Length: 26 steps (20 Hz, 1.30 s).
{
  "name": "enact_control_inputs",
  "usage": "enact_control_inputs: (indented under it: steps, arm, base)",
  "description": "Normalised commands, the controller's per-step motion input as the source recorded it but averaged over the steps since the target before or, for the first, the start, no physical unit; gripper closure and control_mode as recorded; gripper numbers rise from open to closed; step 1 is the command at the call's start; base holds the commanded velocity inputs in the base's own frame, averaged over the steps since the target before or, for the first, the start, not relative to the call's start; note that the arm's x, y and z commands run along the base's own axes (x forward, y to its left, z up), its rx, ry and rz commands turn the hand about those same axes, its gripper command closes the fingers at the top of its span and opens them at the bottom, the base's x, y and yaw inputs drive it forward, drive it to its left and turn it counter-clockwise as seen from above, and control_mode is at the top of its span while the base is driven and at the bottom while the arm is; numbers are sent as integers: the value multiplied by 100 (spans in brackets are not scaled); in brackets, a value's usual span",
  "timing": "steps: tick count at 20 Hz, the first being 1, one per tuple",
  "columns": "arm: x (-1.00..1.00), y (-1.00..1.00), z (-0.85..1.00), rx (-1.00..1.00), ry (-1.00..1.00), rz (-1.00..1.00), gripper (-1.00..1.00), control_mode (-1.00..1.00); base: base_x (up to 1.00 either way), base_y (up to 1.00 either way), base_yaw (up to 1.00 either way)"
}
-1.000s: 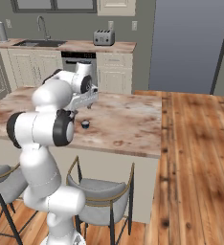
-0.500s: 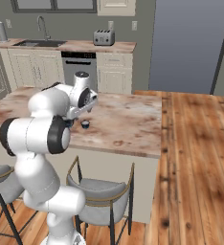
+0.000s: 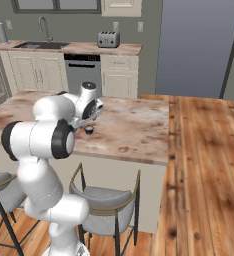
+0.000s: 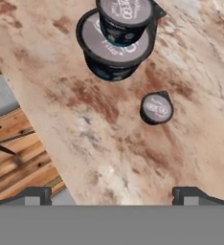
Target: Stack the yogurt containers by placing the smaller containers on top of the larger containers.
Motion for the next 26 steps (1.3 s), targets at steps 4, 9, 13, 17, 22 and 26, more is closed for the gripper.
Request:
enact_control_inputs:
  steps: [4,9,13,17,22,26]
  arm:
    - [28,0,-3,0,0,0,-100,-100]
    - [32,4,-19,0,5,0,-100,-100]
    - [32,9,-19,0,6,0,-100,-100]
    - [29,9,-18,0,2,0,-100,-100]
    - [30,3,-15,0,1,0,-100,-100]
    - [26,0,-23,0,0,0,-100,-100]
  base:
    - [0,0,0]
    - [0,0,0]
    - [0,0,0]
    - [0,0,0]
    - [0,0,0]
    - [0,0,0]
